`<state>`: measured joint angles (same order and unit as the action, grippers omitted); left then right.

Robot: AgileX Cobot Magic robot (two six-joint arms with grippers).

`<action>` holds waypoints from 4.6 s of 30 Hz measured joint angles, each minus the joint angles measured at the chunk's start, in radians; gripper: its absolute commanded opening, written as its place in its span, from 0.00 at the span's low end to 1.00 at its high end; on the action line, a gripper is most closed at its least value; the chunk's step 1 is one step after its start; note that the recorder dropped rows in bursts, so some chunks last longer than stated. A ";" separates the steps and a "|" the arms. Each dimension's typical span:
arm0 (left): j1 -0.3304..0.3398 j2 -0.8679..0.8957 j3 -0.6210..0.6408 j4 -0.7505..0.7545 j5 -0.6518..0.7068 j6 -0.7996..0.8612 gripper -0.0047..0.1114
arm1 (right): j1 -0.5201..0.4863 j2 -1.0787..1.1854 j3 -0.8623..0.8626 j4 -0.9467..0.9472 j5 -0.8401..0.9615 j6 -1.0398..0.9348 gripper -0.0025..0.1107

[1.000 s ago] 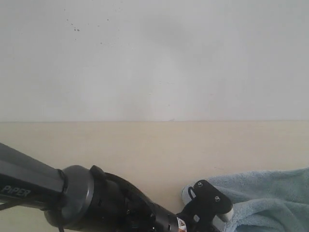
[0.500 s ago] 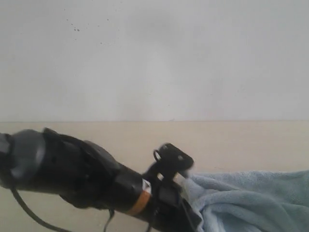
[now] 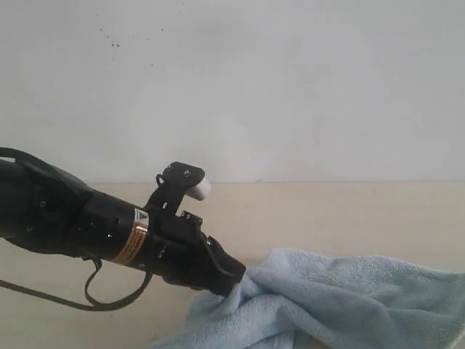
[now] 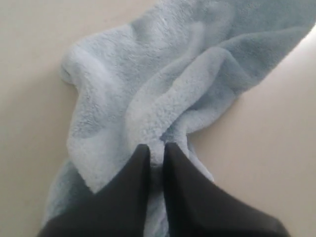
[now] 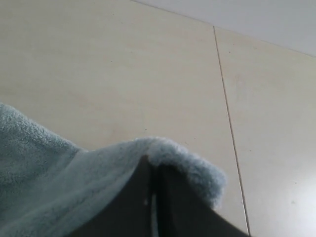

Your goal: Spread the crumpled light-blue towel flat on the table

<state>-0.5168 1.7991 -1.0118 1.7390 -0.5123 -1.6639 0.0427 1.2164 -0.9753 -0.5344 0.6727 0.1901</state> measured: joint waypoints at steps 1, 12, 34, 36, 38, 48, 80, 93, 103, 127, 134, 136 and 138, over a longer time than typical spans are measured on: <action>-0.002 0.000 0.008 0.002 -0.008 0.007 0.37 | 0.007 0.000 0.000 0.000 0.000 -0.006 0.02; 0.004 -0.097 0.174 0.004 0.170 0.110 0.57 | 0.058 0.000 0.000 0.005 0.000 -0.040 0.02; 0.005 -0.283 0.522 0.008 0.419 0.138 0.57 | 0.058 0.000 0.000 0.060 -0.045 -0.040 0.02; 0.005 -0.283 0.525 0.008 0.452 0.140 0.57 | 0.058 0.000 0.000 0.072 -0.054 -0.040 0.02; 0.005 -0.283 0.525 0.008 0.464 0.140 0.57 | 0.058 0.000 0.000 0.074 -0.059 -0.042 0.02; 0.005 -0.187 0.479 0.008 0.463 0.140 0.57 | 0.058 0.000 0.000 0.075 -0.067 -0.047 0.02; 0.005 -0.935 0.548 -0.409 0.827 0.637 0.07 | 0.058 -0.339 0.002 -0.263 0.064 0.231 0.02; 0.005 -1.205 0.366 -1.090 1.220 1.394 0.07 | 0.078 -0.574 0.002 -0.267 0.172 0.225 0.02; 0.005 -1.298 0.148 -1.270 1.500 1.664 0.07 | 0.168 -0.718 0.002 -0.264 0.276 0.169 0.02; 0.073 -0.519 0.199 -0.988 1.245 1.466 0.07 | 0.176 0.041 0.108 -0.388 -0.001 0.270 0.02; 0.359 -0.182 -0.003 -0.936 0.911 1.248 0.22 | 0.176 0.483 -0.315 -0.416 -0.142 0.379 0.18; 0.389 -0.169 -0.066 -0.968 0.863 1.220 0.58 | 0.176 0.516 -0.440 -0.338 -0.142 0.341 0.45; 0.391 -0.169 -0.078 -1.077 0.845 1.251 0.73 | 0.176 0.527 -0.500 -0.184 -0.138 0.223 0.54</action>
<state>-0.1261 1.6303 -1.0901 0.6619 0.3326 -0.4133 0.2191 1.7432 -1.4750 -0.7184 0.5346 0.4131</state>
